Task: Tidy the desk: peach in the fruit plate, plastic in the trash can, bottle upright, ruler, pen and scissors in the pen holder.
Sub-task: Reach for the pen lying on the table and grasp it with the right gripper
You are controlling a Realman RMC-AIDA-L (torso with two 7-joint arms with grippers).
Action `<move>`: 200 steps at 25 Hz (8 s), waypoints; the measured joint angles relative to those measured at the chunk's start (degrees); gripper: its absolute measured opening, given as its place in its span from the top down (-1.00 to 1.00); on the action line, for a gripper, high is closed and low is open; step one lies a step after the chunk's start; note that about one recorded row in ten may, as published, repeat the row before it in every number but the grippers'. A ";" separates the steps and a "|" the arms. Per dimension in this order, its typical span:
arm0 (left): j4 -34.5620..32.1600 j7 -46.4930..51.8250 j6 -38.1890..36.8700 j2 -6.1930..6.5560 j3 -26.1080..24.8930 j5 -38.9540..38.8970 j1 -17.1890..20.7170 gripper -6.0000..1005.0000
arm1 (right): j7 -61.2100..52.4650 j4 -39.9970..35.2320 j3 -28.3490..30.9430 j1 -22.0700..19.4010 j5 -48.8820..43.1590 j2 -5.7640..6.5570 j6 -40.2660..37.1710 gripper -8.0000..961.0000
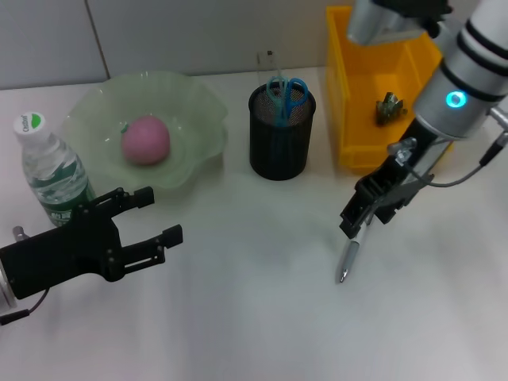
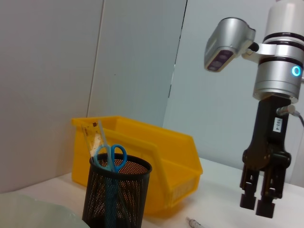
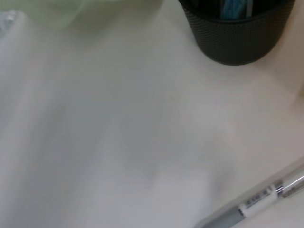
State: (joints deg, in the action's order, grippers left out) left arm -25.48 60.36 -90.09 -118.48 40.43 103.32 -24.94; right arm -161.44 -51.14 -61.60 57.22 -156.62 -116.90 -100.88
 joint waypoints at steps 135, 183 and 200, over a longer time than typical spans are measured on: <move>-1.93 -3.46 -1.31 0.44 3.34 2.33 1.50 -0.62 | -8.02 19.59 -11.49 6.50 -5.71 -2.98 18.97 0.07; -1.94 -3.32 -1.33 0.44 3.17 1.97 1.41 -0.62 | -7.99 19.06 -11.86 6.35 -5.71 -2.75 19.15 0.59; -1.93 -3.32 -1.35 0.63 3.16 2.22 1.12 -0.62 | -7.97 19.15 -10.82 5.43 -2.58 -2.72 19.05 0.33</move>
State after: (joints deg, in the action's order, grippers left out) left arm -27.42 57.04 -91.45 -117.85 43.60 105.54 -23.82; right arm -169.40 -31.99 -72.42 62.66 -159.20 -119.62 -81.84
